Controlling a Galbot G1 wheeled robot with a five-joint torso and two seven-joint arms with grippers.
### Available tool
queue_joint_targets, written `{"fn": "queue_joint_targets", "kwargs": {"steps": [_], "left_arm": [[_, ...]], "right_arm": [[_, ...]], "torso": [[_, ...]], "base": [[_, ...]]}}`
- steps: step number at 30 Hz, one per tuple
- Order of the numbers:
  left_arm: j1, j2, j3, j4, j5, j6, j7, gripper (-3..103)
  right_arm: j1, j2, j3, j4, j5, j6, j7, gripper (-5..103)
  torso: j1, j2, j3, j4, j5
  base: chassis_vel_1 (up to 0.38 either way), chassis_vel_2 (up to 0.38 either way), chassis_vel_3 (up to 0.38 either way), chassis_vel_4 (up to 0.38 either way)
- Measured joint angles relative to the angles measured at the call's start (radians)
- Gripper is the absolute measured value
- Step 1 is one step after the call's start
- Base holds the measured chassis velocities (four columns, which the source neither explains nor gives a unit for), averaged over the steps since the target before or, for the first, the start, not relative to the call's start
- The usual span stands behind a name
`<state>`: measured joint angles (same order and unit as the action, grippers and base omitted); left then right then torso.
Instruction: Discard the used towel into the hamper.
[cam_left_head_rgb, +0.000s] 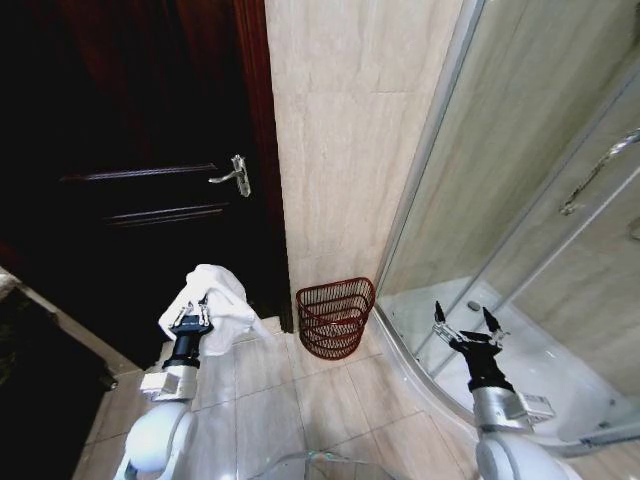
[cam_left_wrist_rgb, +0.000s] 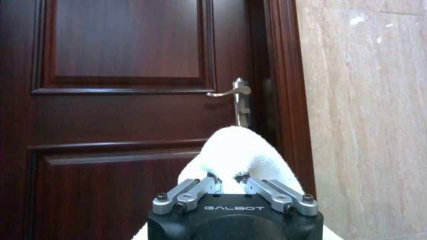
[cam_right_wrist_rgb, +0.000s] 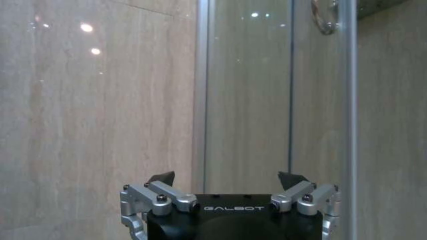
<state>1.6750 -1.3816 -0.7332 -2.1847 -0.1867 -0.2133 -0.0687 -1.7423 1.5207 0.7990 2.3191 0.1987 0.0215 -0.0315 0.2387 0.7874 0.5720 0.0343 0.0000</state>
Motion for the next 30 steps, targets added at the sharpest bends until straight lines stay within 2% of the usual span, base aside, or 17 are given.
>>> {"fn": "queue_joint_targets", "kwargs": {"steps": [17,30], "left_arm": [[0.014,-0.037,-0.001,-0.009,0.022,-0.014,-0.002,9],[0.001,-0.041,-0.011,0.0,0.017,-0.009,-0.004,9]], "right_arm": [[-0.016,-0.027,0.01,0.003,0.031,0.011,0.001,100],[-0.012,-0.041,0.014,-0.003,0.047,0.002,-0.006,100]], "torso": [[-0.034,-0.078,-0.044,-0.0002,0.0001],[-0.058,-0.133,-0.075,0.0,0.0]], "base": [[-0.066,-0.067,-0.062,-0.063],[-0.046,-0.042,-0.045,-0.048]]}}
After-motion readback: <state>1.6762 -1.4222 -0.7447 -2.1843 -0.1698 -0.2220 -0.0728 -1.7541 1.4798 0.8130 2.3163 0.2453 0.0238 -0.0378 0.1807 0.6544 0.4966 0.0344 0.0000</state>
